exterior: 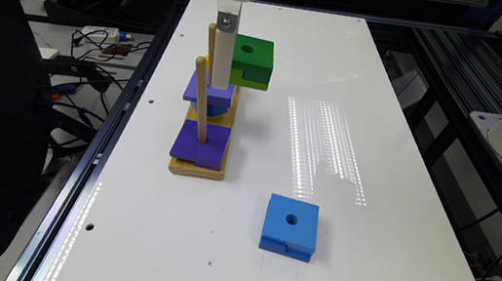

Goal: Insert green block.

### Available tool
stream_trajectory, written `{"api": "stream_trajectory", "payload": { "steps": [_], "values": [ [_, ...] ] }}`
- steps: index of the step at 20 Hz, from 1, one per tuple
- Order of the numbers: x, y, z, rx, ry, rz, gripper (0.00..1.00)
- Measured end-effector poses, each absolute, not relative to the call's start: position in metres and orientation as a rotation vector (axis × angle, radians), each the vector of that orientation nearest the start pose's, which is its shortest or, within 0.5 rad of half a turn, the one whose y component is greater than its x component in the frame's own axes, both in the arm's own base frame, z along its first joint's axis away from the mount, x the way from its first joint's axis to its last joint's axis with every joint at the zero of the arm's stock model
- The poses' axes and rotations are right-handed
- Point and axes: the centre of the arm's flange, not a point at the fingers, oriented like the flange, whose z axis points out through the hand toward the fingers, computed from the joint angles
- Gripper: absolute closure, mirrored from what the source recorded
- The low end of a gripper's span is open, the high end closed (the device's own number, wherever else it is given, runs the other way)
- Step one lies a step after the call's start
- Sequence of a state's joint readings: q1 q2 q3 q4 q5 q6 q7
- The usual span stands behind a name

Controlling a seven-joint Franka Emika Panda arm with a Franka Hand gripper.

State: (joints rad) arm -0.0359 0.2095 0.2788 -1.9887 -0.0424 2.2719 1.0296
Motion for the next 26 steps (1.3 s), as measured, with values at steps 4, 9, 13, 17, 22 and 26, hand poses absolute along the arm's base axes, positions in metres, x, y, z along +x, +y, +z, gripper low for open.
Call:
{"api": "stream_trajectory", "payload": {
  "steps": [4,9,13,17,22,26],
  "values": [
    [0.584,0.138,0.378,-2.848,1.152,-0.09,1.0],
    [0.583,0.138,0.379,-2.848,1.152,-0.091,1.0],
    [0.585,0.136,0.38,-2.843,1.157,-0.098,1.0],
    [0.586,0.134,0.381,-2.839,1.158,-0.103,1.0],
    [0.588,0.133,0.382,-2.835,1.159,-0.108,1.0],
    [0.596,0.133,0.382,-2.827,1.158,-0.112,1.0]
  ]
}}
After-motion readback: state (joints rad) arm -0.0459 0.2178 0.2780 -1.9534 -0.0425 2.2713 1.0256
